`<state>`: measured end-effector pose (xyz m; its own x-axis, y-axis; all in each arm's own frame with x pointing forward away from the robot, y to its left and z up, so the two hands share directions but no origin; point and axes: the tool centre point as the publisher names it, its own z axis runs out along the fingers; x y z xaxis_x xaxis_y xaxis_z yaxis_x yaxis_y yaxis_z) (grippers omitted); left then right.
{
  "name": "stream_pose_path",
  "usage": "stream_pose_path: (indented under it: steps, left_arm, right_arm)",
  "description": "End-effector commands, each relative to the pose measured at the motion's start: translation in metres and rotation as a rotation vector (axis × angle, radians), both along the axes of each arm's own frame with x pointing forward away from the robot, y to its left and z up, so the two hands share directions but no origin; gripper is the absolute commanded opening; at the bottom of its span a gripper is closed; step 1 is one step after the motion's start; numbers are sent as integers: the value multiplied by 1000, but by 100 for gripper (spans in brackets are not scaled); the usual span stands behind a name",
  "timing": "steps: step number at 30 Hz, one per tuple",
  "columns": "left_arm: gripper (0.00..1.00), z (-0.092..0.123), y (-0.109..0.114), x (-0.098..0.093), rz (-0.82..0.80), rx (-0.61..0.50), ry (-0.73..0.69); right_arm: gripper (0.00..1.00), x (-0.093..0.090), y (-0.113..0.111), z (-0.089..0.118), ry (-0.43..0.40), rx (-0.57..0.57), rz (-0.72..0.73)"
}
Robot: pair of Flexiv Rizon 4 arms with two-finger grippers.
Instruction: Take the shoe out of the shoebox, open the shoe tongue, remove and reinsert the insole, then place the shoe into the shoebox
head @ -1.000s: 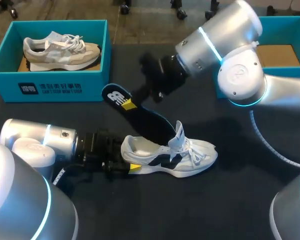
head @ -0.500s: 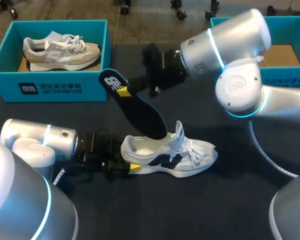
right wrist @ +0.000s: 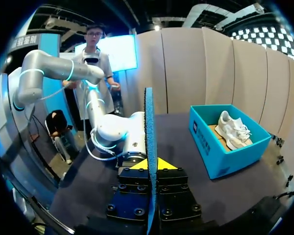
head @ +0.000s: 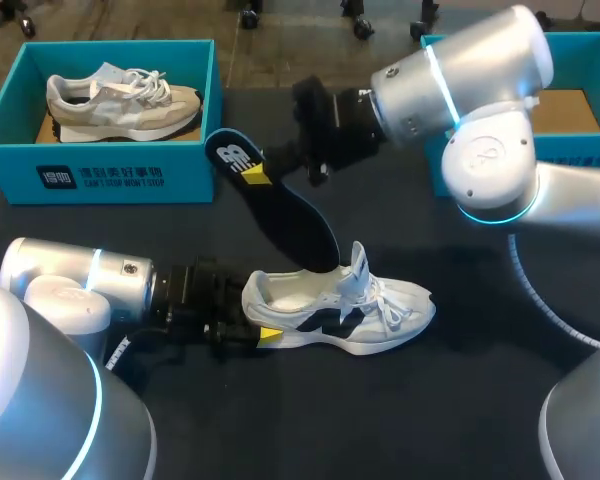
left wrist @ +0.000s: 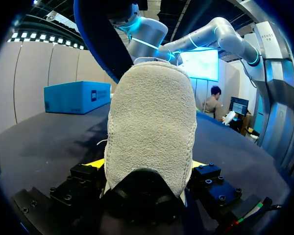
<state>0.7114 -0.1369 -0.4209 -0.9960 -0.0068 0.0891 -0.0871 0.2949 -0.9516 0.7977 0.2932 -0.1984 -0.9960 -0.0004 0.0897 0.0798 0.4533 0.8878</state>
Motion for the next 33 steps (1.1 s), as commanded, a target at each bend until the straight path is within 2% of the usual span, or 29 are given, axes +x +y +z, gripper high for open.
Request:
stream_pose_path:
  steps: [1, 7, 12, 15, 18, 25, 28, 33]
  left_arm:
    - [0, -3, -1, 1, -1, 3, 1]
    - [0, -3, -1, 1, -1, 3, 1]
    - [0, -3, -1, 1, -1, 3, 1]
    - [0, -3, -1, 1, -1, 3, 1]
    - [0, -3, -1, 1, -1, 3, 1]
    - [0, -3, -1, 1, -1, 3, 1]
    - [0, -3, -1, 1, -1, 3, 1]
    - [0, -3, -1, 1, -1, 3, 1]
  right_arm:
    - [0, -1, 1, 0, -2, 0, -2]
    - [0, -1, 1, 0, -2, 0, -2]
    - [0, -1, -16, 8, 72, 34, 4]
    - [0, -1, -18, 14, 99, 24, 6]
    - [0, -2, -19, 21, 136, 78, -31]
    - [0, 0, -21, 55, 165, 144, -16]
    - [0, 2, -22, 68, 206, 151, 20]
    - [0, 2, -31, 94, 291, 227, 33]
